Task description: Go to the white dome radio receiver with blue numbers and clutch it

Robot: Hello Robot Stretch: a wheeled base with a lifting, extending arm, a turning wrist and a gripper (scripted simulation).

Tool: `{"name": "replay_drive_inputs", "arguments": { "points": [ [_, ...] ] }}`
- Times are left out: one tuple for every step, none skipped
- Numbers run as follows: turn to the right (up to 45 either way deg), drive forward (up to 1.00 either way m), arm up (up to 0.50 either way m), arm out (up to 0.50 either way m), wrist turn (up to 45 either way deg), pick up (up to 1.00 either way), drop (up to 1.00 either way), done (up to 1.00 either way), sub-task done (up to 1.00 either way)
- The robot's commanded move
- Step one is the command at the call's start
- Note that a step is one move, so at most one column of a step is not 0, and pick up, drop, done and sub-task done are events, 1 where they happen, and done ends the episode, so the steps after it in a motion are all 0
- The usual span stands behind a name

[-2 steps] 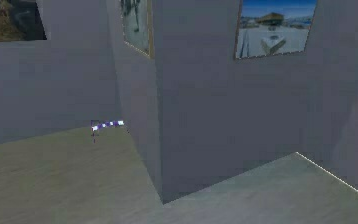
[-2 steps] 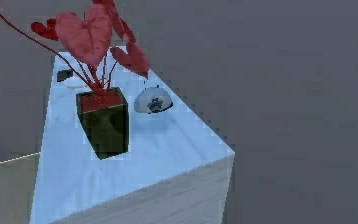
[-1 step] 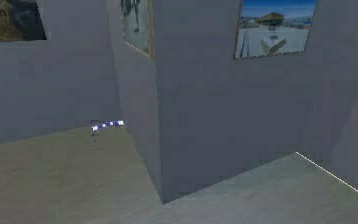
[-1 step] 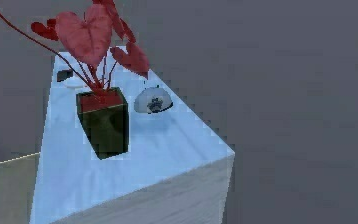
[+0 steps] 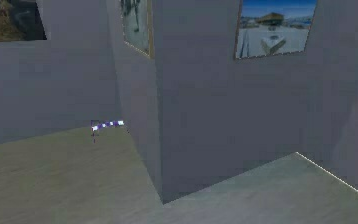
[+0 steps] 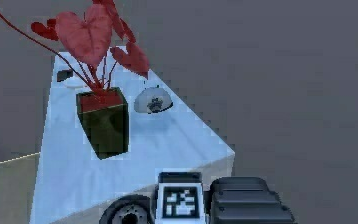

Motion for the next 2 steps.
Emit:
{"name": "replay_drive_inputs", "arguments": {
  "points": [
    [0.0, 0.0, 0.0, 0.5, 0.0, 0.0, 0.0, 0.0, 0.0],
    [0.0, 0.0, 0.0, 0.0, 45.0, 0.0, 0.0, 0.0, 0.0]
  ]
}}
